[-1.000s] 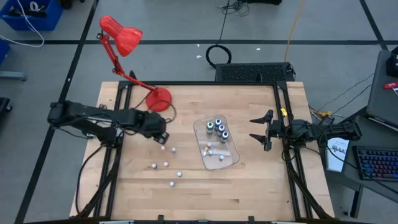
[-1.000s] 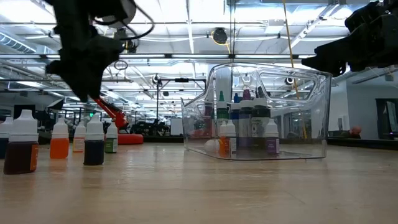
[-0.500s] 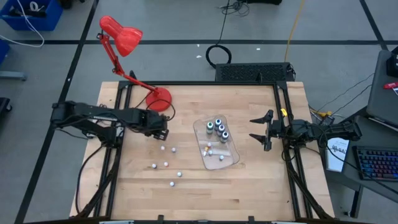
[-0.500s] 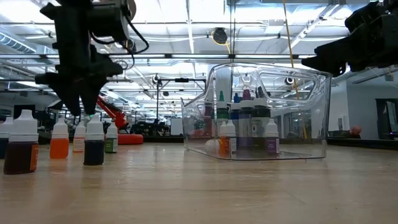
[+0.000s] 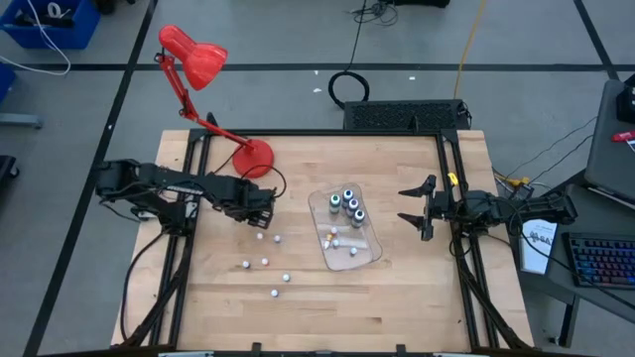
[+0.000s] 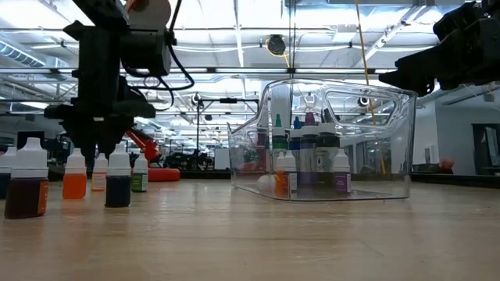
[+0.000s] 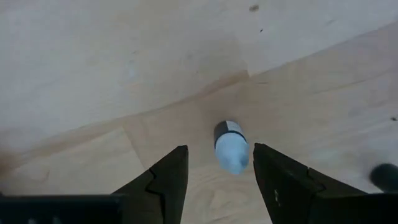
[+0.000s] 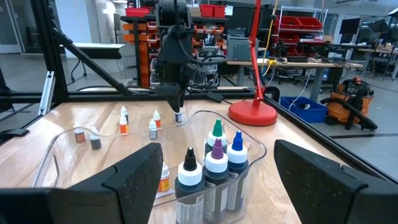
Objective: Pick & Place food coloring
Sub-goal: Put the black food coloring bottle into the transparent container
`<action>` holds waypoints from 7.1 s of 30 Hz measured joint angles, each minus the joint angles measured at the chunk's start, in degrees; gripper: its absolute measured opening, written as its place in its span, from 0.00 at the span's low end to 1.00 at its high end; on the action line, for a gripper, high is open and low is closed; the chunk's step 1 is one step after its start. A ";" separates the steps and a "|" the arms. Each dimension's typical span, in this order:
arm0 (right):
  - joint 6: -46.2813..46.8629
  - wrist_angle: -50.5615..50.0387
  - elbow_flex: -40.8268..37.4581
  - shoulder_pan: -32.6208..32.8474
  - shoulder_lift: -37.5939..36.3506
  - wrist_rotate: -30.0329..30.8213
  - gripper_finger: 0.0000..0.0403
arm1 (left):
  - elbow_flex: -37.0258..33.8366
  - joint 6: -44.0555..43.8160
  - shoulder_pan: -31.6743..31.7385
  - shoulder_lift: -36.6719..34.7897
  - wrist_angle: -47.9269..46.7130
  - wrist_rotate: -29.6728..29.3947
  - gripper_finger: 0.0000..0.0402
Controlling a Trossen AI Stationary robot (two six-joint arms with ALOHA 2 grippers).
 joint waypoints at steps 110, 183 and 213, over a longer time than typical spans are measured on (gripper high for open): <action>0.00 -0.31 0.04 0.00 0.34 0.00 0.73 | 84.39 54.77 -7.75 57.42 -11.77 2.57 0.13; 0.00 -0.33 0.00 0.00 0.52 -0.02 0.73 | 76.87 44.84 -11.45 38.60 -25.77 -5.44 0.33; 0.01 -0.27 0.00 -0.01 0.63 0.00 0.73 | 40.07 15.67 -13.99 32.62 -19.88 -3.83 0.33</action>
